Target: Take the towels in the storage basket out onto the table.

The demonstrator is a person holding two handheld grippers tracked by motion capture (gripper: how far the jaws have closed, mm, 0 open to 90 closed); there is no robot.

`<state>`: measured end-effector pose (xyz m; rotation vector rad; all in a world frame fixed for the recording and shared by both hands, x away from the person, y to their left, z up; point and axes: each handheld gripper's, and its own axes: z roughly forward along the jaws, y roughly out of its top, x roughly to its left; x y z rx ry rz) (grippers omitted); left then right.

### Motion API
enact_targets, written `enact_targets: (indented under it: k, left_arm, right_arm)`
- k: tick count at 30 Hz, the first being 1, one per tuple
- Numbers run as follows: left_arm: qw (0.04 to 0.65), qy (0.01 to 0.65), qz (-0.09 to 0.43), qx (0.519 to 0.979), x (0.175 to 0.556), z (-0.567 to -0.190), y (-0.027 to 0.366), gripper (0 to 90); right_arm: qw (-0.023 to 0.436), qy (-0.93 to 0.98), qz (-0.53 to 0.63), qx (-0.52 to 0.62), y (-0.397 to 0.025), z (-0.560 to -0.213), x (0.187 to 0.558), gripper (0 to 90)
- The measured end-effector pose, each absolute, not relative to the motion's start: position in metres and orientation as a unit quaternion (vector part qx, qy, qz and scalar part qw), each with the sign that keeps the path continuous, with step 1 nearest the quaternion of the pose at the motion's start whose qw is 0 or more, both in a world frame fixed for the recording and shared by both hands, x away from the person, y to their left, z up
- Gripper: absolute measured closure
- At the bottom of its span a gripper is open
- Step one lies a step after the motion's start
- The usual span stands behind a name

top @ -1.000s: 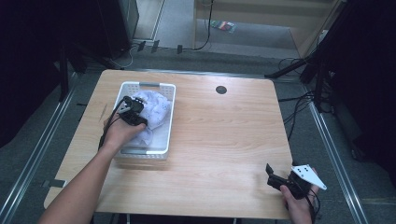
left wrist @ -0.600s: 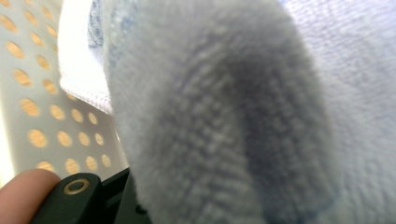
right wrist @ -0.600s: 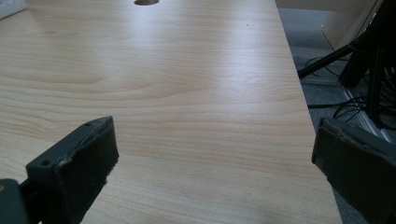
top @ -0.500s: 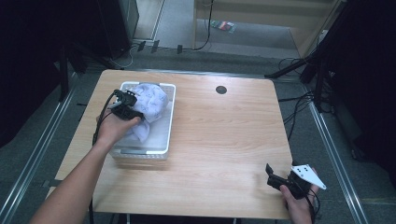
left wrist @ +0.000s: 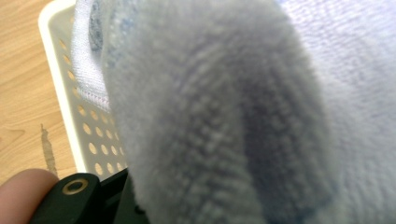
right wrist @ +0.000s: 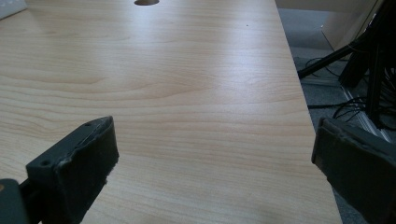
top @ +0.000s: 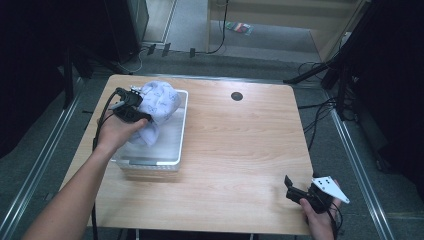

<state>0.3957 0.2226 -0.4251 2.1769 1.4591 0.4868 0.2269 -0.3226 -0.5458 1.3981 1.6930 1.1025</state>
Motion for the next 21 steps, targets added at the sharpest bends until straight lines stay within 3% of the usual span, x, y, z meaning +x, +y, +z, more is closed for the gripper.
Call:
enact_targets:
  k: [21]
  left_arm:
    - [0.246,0.504,0.184,0.807,0.386,-0.381,0.213,64.2]
  right_arm:
    - [0.336,0.65,0.421,0.537,-0.322,-0.546,0.227,0.4]
